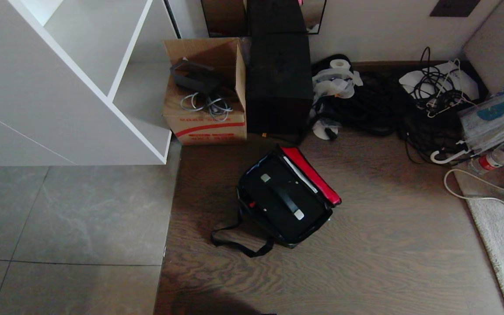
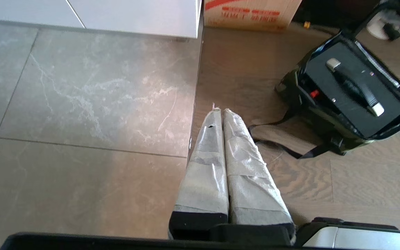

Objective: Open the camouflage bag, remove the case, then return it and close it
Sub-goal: Close the top of the storage box

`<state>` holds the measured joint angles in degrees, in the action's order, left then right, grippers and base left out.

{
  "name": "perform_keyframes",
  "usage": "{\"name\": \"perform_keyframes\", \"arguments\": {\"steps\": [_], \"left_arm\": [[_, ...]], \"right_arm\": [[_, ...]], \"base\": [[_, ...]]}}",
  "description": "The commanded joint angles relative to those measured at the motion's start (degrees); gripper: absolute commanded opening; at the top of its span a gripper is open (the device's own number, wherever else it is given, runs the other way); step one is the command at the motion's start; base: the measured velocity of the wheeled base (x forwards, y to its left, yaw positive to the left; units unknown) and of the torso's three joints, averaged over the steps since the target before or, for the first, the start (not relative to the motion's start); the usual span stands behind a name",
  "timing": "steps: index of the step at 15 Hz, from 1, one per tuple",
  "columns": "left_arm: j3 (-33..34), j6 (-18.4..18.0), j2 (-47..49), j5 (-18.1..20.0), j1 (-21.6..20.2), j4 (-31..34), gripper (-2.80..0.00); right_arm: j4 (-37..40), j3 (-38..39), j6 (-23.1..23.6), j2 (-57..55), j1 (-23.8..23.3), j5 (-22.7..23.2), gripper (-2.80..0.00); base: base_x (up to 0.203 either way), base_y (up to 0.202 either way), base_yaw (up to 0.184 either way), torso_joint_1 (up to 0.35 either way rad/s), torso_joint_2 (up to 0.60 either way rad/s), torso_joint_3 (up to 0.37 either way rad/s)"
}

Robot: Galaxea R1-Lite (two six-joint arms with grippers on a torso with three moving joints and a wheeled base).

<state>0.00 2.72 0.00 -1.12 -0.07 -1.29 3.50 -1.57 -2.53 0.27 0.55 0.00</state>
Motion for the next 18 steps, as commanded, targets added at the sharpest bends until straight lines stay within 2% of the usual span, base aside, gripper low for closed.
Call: {"name": "perform_keyframes", "arguments": {"steps": [1,9,14,18], "left_arm": [[0.6,0.0,0.0,0.0,0.0,0.0,-2.8],[0.6,0.0,0.0,0.0,0.0,0.0,-2.8],[0.5,0.0,0.0,0.0,0.0,0.0,-2.8],[0.6,-0.1,0.0,0.0,0.0,0.0,-2.8]], "right_arm": [[0.0,0.0,0.0,-0.3,0.1,0.0,-2.8],[0.0,0.0,0.0,-0.3,0.0,0.0,-2.8],[0.0,0.0,0.0,-0.3,0.1,0.0,-2.8],[0.0,0.0,0.0,-0.3,0.0,0.0,-2.8]], "base": [[0.0,0.0,0.0,-0.002,0.0,0.162],[0.006,0.0,0.0,0.002,0.0,0.03],[0.158,0.0,0.0,0.003,0.0,0.003],[0.0,0.0,0.0,0.0,0.0,0.0]]}}
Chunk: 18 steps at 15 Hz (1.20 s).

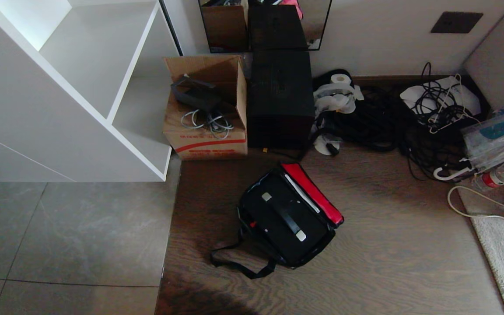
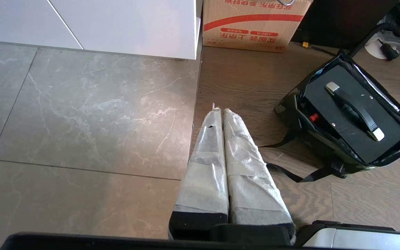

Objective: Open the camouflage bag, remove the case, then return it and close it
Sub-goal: Close the top of the storage box

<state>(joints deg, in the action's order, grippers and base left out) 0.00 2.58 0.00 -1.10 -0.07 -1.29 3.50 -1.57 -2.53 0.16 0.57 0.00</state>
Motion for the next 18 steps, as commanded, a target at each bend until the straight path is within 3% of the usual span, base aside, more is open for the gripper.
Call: {"name": "perform_keyframes", "arguments": {"steps": [1,4,6,9,12,15,18], "left_arm": [[0.6,0.0,0.0,0.0,0.0,0.0,-2.8],[0.6,0.0,0.0,0.0,0.0,0.0,-2.8],[0.5,0.1,0.0,0.0,0.0,0.0,-2.8],[0.6,0.0,0.0,0.0,0.0,0.0,-2.8],[0.6,0.1,0.0,0.0,0.0,0.0,-2.8],[0.6,0.1,0.0,0.0,0.0,0.0,-2.8],[0.6,0.1,0.0,0.0,0.0,0.0,-2.8]], "right_arm": [[0.0,0.0,0.0,-0.2,0.0,0.0,-2.8],[0.0,0.0,0.0,-0.2,0.0,0.0,-2.8],[-0.1,0.2,3.7,-0.2,0.0,0.5,-2.8],[0.4,-0.1,4.7,-0.2,0.0,0.7,-2.8],[5.3,-7.7,3.5,-2.9,-0.1,2.4,-2.8],[10.6,-22.5,-3.4,-20.1,-0.2,5.0,-2.8],[7.1,-33.6,-11.1,-51.0,-0.2,6.3,-2.8]], "base": [[0.0,0.0,0.0,0.0,0.0,0.0],[0.0,0.0,0.0,0.0,0.0,0.0],[0.0,0.0,0.0,0.0,0.0,0.0],[0.0,0.0,0.0,0.0,0.0,0.0],[0.0,0.0,0.0,0.0,0.0,0.0],[0.0,0.0,0.0,0.0,0.0,0.0],[0.0,0.0,0.0,0.0,0.0,0.0]]}}
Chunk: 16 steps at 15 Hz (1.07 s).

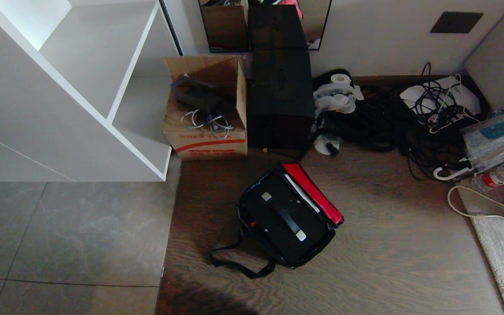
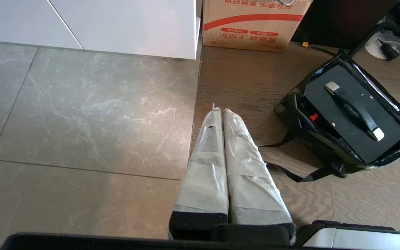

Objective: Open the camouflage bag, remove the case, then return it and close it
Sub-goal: Close the top of the storage box

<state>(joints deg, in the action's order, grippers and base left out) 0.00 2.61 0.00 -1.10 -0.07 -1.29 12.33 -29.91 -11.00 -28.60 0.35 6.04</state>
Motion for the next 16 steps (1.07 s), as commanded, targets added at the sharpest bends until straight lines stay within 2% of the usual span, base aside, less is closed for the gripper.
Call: {"name": "perform_keyframes", "arguments": {"steps": [1,5,8,9,10,14,16], "left_arm": [[0.6,0.0,0.0,0.0,0.0,0.0,-2.8],[0.6,0.0,0.0,0.0,0.0,0.0,-2.8],[0.6,0.0,0.0,0.0,0.0,0.0,-2.8],[0.6,0.0,0.0,0.0,0.0,0.0,-2.8],[0.6,0.0,0.0,0.0,0.0,0.0,-2.8],[0.6,0.0,0.0,0.0,0.0,0.0,-2.8],[0.6,0.0,0.0,0.0,0.0,0.0,-2.8]], "right_arm": [[-5.1,-8.0,-5.2,-32.4,0.0,0.2,-2.8],[-23.2,-14.1,-15.2,-67.2,-0.9,-2.0,-2.8],[-36.9,-16.9,-22.1,-86.7,-2.3,-2.9,-2.8],[-40.2,-19.0,-24.0,-91.5,-2.6,-3.0,-0.97],[-42.7,-21.6,-25.6,-95.2,-2.9,-2.9,0.0],[-47.3,-31.2,-31.6,-103.8,-0.8,0.1,0.0],[-47.5,-36.1,-32.3,-106.3,0.6,0.0,0.0]], "base": [[0.0,0.0,0.0,0.0,0.0,0.0],[0.0,0.0,0.0,0.0,0.0,0.0],[0.0,0.0,0.0,0.0,0.0,0.0],[0.0,0.0,0.0,0.0,0.0,0.0],[0.0,0.0,0.0,0.0,0.0,0.0],[0.0,0.0,0.0,0.0,0.0,0.0],[0.0,0.0,0.0,0.0,0.0,0.0]]}}
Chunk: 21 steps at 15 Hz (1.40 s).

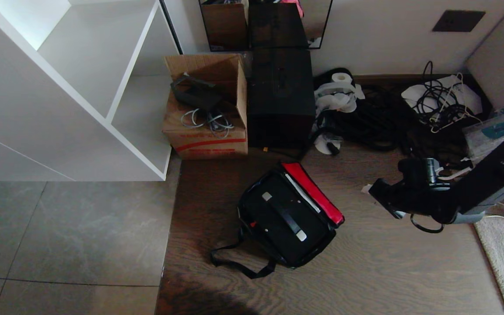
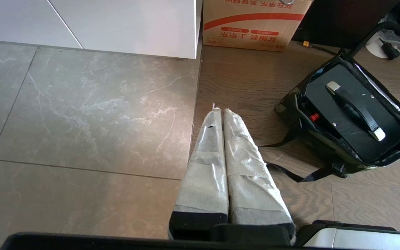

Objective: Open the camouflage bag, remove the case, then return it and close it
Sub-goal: Close the top of the storage box

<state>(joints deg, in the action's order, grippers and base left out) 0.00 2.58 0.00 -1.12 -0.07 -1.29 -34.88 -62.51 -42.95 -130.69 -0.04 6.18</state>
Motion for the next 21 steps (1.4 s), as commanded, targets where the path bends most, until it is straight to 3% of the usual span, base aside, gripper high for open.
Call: {"name": "perform_keyframes", "arguments": {"steps": [1,3,5,11,14,18,21], "left_arm": [[0.5,0.1,0.0,0.0,0.0,0.0,-2.8],[0.5,0.1,0.0,0.0,0.0,0.0,-2.8],[0.5,0.1,0.0,0.0,0.0,0.0,-2.8],[0.6,0.1,0.0,0.0,0.0,0.0,-2.8],[0.6,0.1,0.0,0.0,0.0,0.0,-2.8],[0.6,0.1,0.0,0.0,0.0,0.0,-2.8],[0.5,0.1,0.0,0.0,0.0,0.0,-2.8]], "right_arm": [[-0.1,-6.1,-0.2,-4.2,1.4,-0.1,0.0],[2.7,-8.6,0.1,-6.9,2.4,2.1,0.0],[9.3,-12.4,3.1,-9.7,3.6,4.6,0.0],[15.9,-21.2,5.3,-14.6,5.3,5.0,0.0],[21.8,-21.4,5.4,-13.6,6.5,3.5,0.0],[22.6,-19.9,5.5,-10.2,6.8,3.4,0.0],[22.0,-15.5,5.6,-6.3,6.8,8.2,0.0]], "base": [[0.0,0.0,0.0,0.0,0.0,0.0],[0.0,0.0,0.0,0.0,0.0,0.0],[0.0,0.0,0.0,0.0,0.0,0.0],[0.0,0.0,0.0,0.0,0.0,0.0],[0.0,0.0,0.0,0.0,0.0,0.0],[0.0,0.0,0.0,0.0,0.0,0.0],[0.0,0.0,0.0,0.0,0.0,0.0]]}}
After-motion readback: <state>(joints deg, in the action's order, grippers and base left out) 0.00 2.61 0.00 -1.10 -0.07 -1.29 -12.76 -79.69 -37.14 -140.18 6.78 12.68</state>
